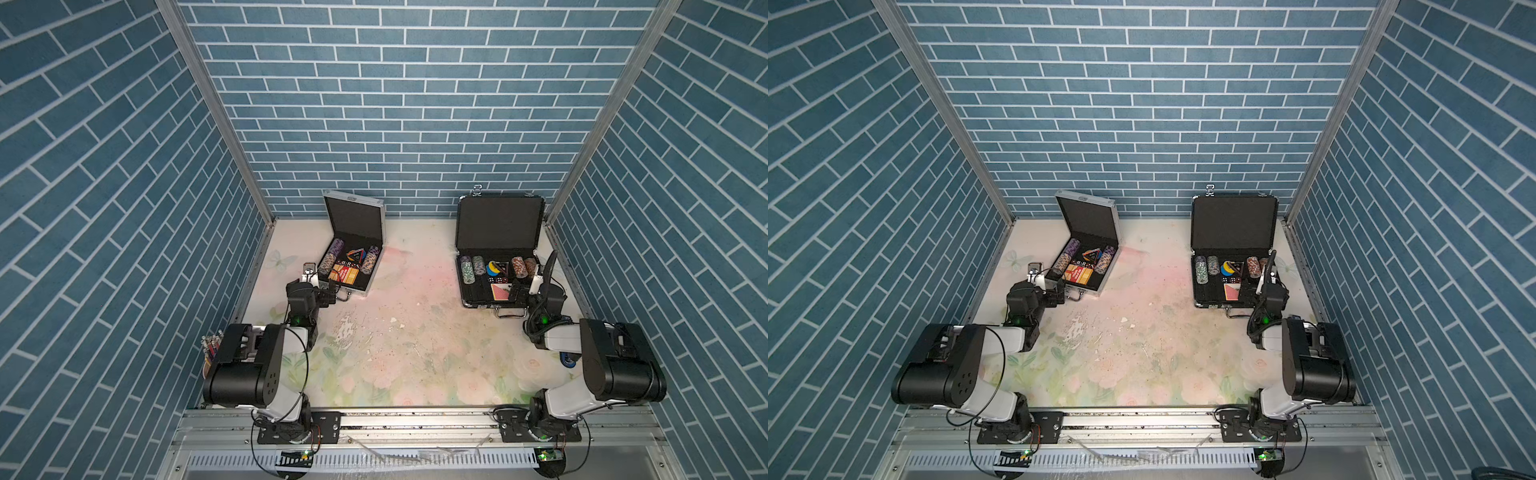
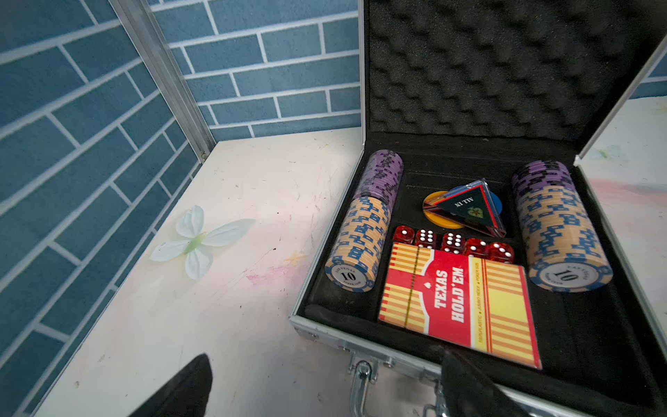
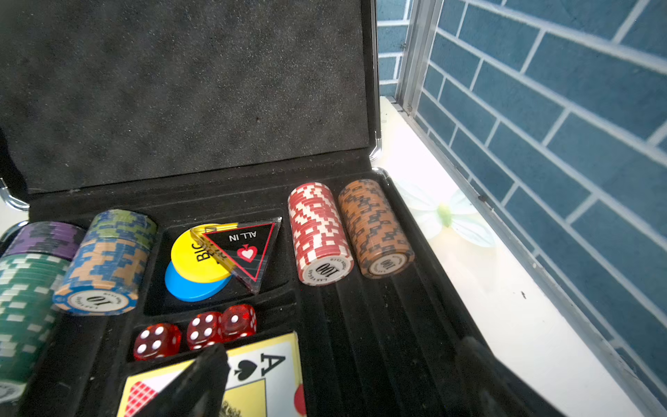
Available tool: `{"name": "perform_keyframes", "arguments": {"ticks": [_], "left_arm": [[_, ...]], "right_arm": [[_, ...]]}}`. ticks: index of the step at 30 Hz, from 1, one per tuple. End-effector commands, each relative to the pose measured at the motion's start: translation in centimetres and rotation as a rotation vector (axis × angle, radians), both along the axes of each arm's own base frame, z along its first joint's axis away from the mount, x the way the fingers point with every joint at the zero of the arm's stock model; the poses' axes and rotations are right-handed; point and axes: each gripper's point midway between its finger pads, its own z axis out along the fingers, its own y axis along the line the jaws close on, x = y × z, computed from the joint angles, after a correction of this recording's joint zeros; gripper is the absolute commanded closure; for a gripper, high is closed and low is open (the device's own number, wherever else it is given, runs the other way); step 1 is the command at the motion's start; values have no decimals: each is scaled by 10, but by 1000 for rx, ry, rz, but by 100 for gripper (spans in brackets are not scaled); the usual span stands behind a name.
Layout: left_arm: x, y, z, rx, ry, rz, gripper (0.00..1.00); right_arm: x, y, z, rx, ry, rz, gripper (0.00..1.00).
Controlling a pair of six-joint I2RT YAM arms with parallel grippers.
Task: Close the poker set cases
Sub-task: Move the poker set case to the center of the board.
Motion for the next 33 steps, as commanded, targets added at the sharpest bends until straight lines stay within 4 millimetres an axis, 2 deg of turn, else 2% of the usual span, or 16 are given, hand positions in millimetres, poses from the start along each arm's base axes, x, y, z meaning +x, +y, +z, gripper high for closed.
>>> {"name": "perform_keyframes", "arguments": {"ticks": [1, 31, 33], "left_arm": [[3, 1, 0, -4, 6, 4, 0], [2, 1, 0, -4, 7, 2, 0], [3, -4, 1, -6, 4, -29, 0]], "right_arm": [[3, 3, 0, -6, 3, 12, 1], [3, 3, 0, -5, 2, 14, 1], [4, 2, 3, -7, 4, 10, 1]]}}
